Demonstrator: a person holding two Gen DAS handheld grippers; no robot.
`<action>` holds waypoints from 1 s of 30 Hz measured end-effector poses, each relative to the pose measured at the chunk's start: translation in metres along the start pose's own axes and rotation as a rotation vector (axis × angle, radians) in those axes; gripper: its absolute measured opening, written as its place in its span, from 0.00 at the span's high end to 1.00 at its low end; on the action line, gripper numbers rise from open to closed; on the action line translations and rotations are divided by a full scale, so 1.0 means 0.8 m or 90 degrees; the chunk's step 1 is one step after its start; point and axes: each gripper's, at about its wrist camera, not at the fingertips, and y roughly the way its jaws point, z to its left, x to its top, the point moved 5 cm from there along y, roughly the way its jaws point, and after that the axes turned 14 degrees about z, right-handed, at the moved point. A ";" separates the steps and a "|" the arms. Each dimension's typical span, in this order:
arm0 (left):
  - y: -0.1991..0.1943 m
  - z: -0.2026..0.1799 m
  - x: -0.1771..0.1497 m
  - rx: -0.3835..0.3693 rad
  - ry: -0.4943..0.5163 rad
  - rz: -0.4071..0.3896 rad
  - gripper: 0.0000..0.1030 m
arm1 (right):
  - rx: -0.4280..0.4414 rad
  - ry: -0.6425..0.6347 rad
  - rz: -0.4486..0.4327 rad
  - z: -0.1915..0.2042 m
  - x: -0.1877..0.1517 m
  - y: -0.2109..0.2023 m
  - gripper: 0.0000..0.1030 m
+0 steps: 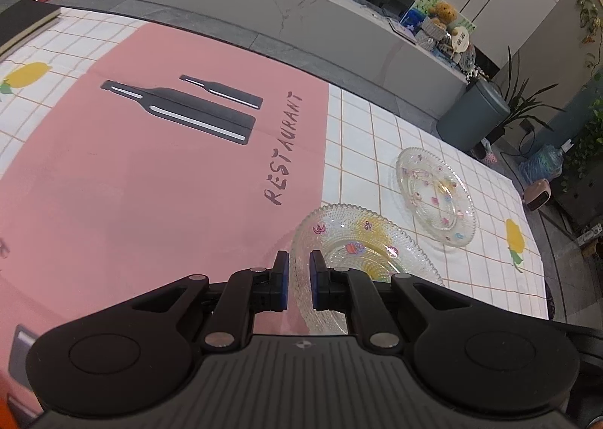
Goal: Organize plates and bowls
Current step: 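Lift the glass plate and carry it toward the 'Fruity' plate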
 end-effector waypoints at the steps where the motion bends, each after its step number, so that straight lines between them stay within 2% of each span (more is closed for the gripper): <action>1: -0.004 0.001 -0.003 0.001 -0.001 -0.002 0.89 | 0.003 -0.002 0.001 0.002 -0.004 -0.002 0.91; 19: -0.048 0.020 -0.058 0.006 -0.018 -0.009 0.89 | 0.017 -0.004 0.016 0.013 -0.073 -0.024 0.91; 30: -0.058 0.032 -0.101 -0.003 -0.029 0.006 0.89 | 0.015 -0.003 0.026 0.008 -0.119 -0.035 0.91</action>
